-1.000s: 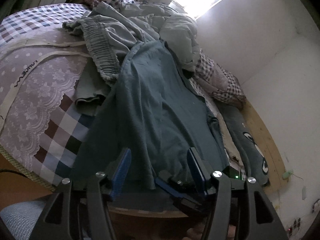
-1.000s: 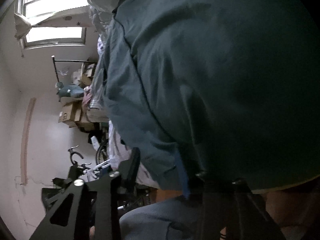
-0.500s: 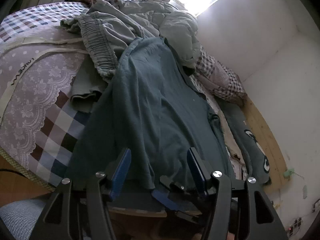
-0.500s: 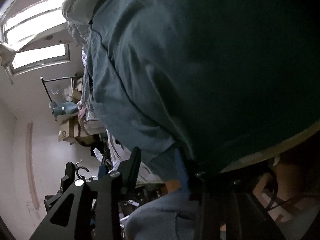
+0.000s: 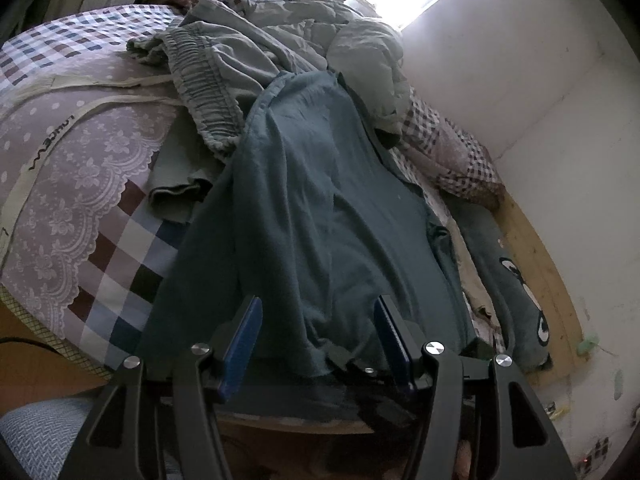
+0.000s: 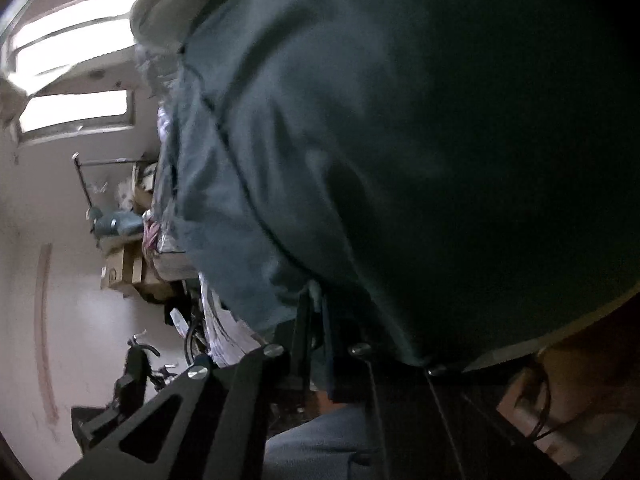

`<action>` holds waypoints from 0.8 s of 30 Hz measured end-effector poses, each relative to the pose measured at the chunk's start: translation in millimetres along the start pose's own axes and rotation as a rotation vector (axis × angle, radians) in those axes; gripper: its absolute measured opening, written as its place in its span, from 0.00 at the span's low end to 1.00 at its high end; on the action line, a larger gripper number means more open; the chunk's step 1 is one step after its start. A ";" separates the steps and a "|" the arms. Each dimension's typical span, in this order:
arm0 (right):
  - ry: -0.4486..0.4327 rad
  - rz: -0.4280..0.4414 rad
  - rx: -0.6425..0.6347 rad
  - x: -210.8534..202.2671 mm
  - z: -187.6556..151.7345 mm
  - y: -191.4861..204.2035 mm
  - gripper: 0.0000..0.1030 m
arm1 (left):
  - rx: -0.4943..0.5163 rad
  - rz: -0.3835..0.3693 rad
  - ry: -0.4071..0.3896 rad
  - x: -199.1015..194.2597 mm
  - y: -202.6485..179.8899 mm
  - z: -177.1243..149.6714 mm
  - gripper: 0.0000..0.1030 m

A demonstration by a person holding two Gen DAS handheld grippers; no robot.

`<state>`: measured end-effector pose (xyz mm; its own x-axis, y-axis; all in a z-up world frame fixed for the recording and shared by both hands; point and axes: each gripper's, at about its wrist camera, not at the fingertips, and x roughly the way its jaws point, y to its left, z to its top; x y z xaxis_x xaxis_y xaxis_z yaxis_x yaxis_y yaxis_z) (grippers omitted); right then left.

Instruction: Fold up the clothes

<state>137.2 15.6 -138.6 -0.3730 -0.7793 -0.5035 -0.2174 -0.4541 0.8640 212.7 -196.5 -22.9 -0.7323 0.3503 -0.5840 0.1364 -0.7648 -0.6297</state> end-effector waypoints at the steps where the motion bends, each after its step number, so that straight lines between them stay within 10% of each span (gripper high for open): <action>1: 0.001 0.001 -0.030 -3.8 1.5 4.5 0.03 | -0.003 -0.001 -0.001 -0.2 0.3 0.3 0.61; 24: -0.249 0.012 -0.460 -155.6 56.4 103.7 0.01 | -0.066 -0.045 -0.018 3.5 4.2 29.6 0.63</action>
<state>121.8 114.2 29.4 -0.5885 -0.6848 -0.4298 0.1859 -0.6320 0.7523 190.9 -214.5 -12.5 -0.7502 0.3738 -0.5454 0.1461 -0.7108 -0.6881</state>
